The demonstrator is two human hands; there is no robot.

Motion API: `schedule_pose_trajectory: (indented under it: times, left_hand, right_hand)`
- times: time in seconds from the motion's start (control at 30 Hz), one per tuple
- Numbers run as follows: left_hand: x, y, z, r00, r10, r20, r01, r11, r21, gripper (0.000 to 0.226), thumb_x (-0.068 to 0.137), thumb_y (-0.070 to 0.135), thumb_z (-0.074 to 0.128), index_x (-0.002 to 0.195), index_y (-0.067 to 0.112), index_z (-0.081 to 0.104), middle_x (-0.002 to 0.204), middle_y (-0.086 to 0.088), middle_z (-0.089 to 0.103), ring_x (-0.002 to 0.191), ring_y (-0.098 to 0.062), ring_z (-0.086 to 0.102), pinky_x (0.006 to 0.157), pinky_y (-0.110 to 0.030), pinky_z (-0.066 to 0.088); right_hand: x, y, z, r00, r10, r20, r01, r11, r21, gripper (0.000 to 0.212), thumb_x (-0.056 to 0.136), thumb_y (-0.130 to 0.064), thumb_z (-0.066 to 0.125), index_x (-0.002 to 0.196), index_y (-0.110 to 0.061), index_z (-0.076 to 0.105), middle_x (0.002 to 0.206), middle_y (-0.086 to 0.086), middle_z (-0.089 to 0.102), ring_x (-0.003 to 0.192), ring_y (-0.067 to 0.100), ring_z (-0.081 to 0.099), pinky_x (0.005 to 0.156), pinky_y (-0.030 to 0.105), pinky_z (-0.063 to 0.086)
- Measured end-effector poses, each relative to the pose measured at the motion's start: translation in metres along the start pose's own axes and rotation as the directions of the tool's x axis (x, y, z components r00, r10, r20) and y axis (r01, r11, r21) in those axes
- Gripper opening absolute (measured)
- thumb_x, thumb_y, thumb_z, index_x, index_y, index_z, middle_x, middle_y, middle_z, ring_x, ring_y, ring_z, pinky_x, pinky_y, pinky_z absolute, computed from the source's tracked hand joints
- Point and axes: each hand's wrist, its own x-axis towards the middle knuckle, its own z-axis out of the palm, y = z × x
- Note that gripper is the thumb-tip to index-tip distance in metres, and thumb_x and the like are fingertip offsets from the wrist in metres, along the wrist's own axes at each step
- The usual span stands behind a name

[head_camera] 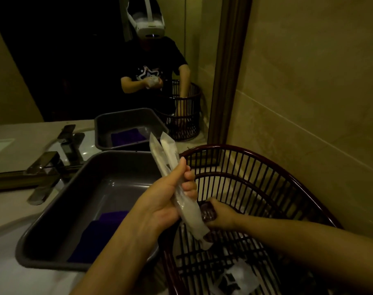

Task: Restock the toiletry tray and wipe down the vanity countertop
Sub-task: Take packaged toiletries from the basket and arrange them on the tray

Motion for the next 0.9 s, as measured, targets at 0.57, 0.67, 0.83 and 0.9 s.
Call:
schedule_pose_trajectory:
  times: [0.57, 0.67, 0.83, 0.9]
  left_hand:
    - [-0.089, 0.075, 0.003, 0.930, 0.327, -0.169, -0.267, 0.916, 0.300, 0.035, 0.088, 0.043, 0.048, 0.104, 0.011, 0.052, 0.060, 0.002, 0.047, 0.044, -0.005, 0.045, 0.039, -0.017, 0.042]
    - [-0.109, 0.084, -0.009, 0.790, 0.515, -0.333, -0.273, 0.782, 0.560, 0.031, 0.092, 0.030, 0.043, 0.112, 0.008, 0.052, 0.070, -0.003, 0.051, 0.055, -0.010, 0.050, 0.051, -0.023, 0.044]
    - [-0.164, 0.109, -0.078, 0.435, 0.866, -0.247, 0.264, 0.140, 0.954, 0.024, 0.091, 0.016, 0.042, 0.114, 0.011, 0.045, 0.091, -0.008, 0.056, 0.071, -0.019, 0.054, 0.055, -0.029, 0.038]
    - [-0.196, 0.119, -0.110, 0.350, 0.916, -0.196, 0.471, 0.009, 0.882, 0.023, 0.090, 0.014, 0.043, 0.112, 0.007, 0.045, 0.099, -0.014, 0.055, 0.077, -0.027, 0.054, 0.061, -0.034, 0.039]
  right_hand:
    - [-0.139, -0.182, -0.134, 0.859, -0.449, -0.244, 0.439, 0.893, -0.100, 0.073, 0.062, -0.040, 0.080, 0.120, -0.025, 0.038, 0.108, -0.005, 0.049, 0.096, 0.014, 0.055, 0.068, 0.020, 0.048]
    - [-0.141, -0.219, -0.112, 0.803, -0.554, -0.220, 0.556, 0.829, -0.057, 0.068, 0.062, -0.037, 0.081, 0.116, -0.027, 0.042, 0.108, -0.005, 0.051, 0.097, 0.015, 0.055, 0.066, 0.020, 0.049]
    - [-0.125, -0.286, -0.048, 0.730, -0.665, -0.160, 0.673, 0.740, -0.005, 0.069, 0.059, -0.032, 0.083, 0.117, -0.023, 0.045, 0.103, -0.007, 0.049, 0.095, 0.014, 0.052, 0.064, 0.015, 0.043]
    - [-0.118, -0.312, -0.018, 0.717, -0.682, -0.140, 0.693, 0.720, 0.043, 0.072, 0.058, -0.031, 0.084, 0.119, -0.021, 0.046, 0.105, -0.005, 0.051, 0.095, 0.014, 0.052, 0.068, 0.018, 0.044]
